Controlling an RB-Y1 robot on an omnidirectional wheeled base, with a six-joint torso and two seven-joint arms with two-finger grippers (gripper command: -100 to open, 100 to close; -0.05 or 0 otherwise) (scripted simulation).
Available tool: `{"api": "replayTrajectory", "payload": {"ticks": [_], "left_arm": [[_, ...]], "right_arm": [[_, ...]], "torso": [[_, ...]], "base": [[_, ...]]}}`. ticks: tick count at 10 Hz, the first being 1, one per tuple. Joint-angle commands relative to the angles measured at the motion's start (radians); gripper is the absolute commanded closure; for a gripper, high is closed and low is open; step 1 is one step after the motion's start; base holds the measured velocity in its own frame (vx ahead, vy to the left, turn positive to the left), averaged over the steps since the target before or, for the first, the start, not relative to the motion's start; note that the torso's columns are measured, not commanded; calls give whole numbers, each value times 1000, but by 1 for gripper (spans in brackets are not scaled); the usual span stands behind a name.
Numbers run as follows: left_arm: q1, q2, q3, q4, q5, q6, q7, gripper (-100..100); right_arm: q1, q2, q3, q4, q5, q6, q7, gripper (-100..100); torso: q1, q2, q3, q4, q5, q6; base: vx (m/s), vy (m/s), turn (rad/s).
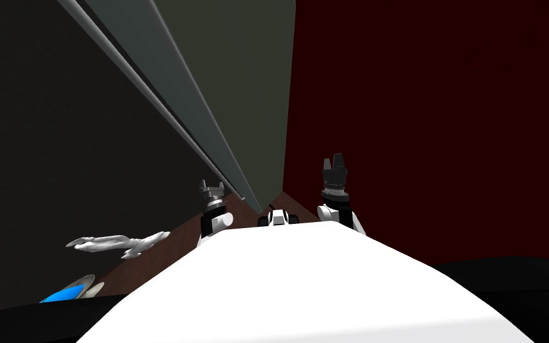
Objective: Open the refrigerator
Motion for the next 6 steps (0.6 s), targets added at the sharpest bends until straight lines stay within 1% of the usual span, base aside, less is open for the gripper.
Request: {"api": "replayTrajectory", "payload": {"ticks": [1, 2, 3, 4, 5, 6], "left_arm": [[0, -54, -19, -5, -2, 15, 1, -100], [6, -41, -1, -13, 0, -3, 1, -100], [16, -44, 13, -45, 11, 21, 0, -100], [20, -45, 19, -63, 17, 37, 1, -100], [20, -43, 18, -50, 14, 24, 1, -100], [10, -43, 5, -21, 2, 0, 0, 100]], "right_arm": [[0, 0, 0, 0, 0, 0, 0, 0], [0, 0, 0, 0, 0, 0, 0, 0], [0, 0, 0, 0, 0, 0, 0, 0], [0, 0, 0, 0, 0, 0, 0, 0], [0, 0, 0, 0, 0, 0, 0, 0], [0, 0, 0, 0, 0, 0, 0, 0]], "torso": [[-1, 1, 1, -1, 1, 0], [-2, 2, 2, -1, 1, 0], [3, 4, 2, 1, 0, -5], [10, 5, 2, 4, -1, -11], [14, 7, 3, 5, -1, -13], [14, 11, 5, 6, 0, -14]], "base": [[11, 7, 7], [-7, 17, 53], [33, 37, 65], [76, 49, 36], [33, 23, 22], [-31, -15, -75]]}}
